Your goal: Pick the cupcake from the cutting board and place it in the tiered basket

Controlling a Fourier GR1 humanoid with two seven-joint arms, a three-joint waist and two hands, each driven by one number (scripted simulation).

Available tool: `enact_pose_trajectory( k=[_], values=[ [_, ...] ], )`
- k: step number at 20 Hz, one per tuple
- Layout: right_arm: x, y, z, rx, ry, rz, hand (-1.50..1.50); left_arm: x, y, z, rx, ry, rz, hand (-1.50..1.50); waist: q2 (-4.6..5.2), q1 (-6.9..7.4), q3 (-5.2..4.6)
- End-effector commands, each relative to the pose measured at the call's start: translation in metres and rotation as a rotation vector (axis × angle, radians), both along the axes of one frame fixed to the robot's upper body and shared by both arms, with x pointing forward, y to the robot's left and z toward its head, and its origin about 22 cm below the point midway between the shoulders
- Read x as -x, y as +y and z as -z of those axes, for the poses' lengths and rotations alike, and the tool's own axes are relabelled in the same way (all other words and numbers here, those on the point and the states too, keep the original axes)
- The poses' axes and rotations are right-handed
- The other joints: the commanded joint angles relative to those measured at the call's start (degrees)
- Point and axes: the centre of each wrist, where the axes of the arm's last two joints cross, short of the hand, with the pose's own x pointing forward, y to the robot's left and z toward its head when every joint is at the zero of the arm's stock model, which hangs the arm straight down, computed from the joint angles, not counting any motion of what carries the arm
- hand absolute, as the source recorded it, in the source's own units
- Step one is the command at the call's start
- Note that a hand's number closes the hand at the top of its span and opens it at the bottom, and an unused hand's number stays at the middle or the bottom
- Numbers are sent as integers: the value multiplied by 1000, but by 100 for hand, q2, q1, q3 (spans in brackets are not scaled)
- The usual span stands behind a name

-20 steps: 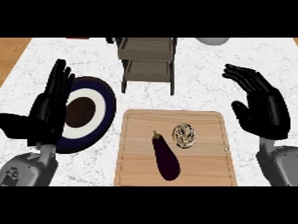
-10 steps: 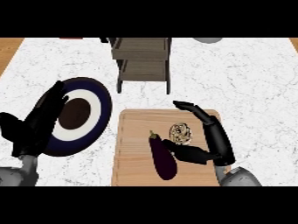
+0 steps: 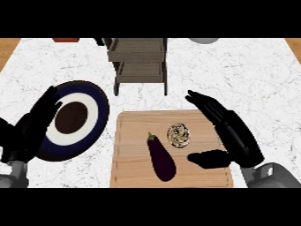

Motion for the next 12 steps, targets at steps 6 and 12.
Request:
enact_pose_trajectory(
  k=[6, 12],
  values=[
    [27, 15, -46, 609, 233, -111, -150, 0, 5, 7, -1, 5, -5, 0, 4, 1, -2],
    [51, 82, -66, 595, 272, -52, -150, -10, -6, -6, 9, -1, 4, 0, 52, 74, 26]
  ],
)
